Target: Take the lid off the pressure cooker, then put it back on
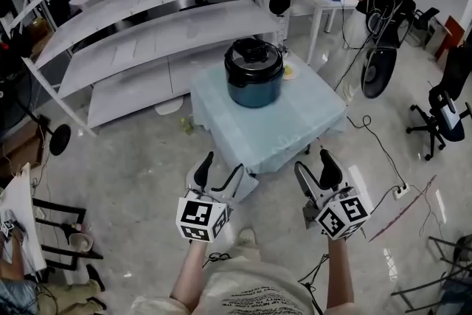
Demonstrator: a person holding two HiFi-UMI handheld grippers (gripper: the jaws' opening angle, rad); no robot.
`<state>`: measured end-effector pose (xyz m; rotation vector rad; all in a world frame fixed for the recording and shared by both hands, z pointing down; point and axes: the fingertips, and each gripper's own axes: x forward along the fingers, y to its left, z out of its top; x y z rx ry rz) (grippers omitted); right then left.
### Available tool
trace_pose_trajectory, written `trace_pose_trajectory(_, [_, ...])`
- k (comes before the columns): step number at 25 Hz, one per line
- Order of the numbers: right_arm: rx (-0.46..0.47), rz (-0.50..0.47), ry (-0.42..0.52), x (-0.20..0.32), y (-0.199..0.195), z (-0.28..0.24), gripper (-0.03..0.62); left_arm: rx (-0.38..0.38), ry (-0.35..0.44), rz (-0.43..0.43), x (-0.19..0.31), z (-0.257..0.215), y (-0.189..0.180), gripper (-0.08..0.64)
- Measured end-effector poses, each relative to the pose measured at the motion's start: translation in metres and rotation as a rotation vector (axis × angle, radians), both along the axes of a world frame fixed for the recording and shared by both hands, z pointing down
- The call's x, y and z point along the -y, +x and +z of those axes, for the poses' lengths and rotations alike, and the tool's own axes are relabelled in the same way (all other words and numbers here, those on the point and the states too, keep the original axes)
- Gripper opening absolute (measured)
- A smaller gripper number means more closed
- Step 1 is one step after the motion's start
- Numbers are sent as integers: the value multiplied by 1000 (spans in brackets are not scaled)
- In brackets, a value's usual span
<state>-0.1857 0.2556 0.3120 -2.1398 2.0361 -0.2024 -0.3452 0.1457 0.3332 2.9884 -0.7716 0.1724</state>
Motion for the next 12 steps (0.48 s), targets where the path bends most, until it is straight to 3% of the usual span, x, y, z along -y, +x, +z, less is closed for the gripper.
trace_pose_trajectory(12, [-5,18,-11,45,26,3,322,-10,2,25,42,0,28,308])
